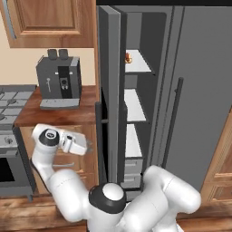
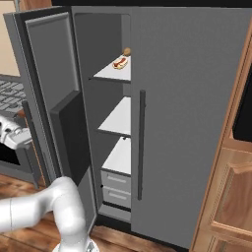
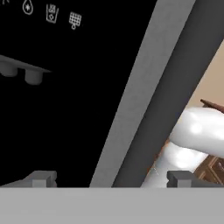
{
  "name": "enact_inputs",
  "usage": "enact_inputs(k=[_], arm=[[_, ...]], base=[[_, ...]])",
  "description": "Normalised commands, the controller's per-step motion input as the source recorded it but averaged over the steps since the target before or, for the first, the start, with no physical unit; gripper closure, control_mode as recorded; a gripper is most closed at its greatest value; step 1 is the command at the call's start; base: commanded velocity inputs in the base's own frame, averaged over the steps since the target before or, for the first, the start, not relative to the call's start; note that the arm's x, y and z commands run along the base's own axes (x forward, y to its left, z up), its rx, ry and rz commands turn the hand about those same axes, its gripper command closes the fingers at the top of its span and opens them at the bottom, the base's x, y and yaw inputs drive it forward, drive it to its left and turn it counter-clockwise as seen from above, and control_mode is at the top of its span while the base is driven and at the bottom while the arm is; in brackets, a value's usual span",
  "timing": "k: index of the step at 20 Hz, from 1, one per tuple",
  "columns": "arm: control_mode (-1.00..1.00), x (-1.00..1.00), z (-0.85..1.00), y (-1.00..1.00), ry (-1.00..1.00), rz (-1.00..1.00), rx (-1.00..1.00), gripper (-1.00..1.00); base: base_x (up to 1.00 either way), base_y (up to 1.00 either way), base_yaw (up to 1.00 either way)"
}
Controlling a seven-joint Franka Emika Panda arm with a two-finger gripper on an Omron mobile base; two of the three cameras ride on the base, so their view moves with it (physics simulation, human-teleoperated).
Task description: Store the hot dog in the freezer for long-term storage. Close the freezer door after placing the cooked food.
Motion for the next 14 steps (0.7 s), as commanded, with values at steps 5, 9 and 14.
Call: enact_inputs(k=[5, 9, 14], arm=[[-1.00, -0.28, 0.00, -0.28, 0.04, 0.00, 0.00, -1.00], [-1.00, -0.24, 0.00, -0.26, 0.04, 0.00, 0.00, -1.00], [-1.00, -0.22, 0.03, -0.42, 0.02, 0.00, 0.00, -1.00]], base=[[0.00, 0.00, 0.00], [0.00, 0.00, 0.00], [0.00, 0.00, 0.00]])
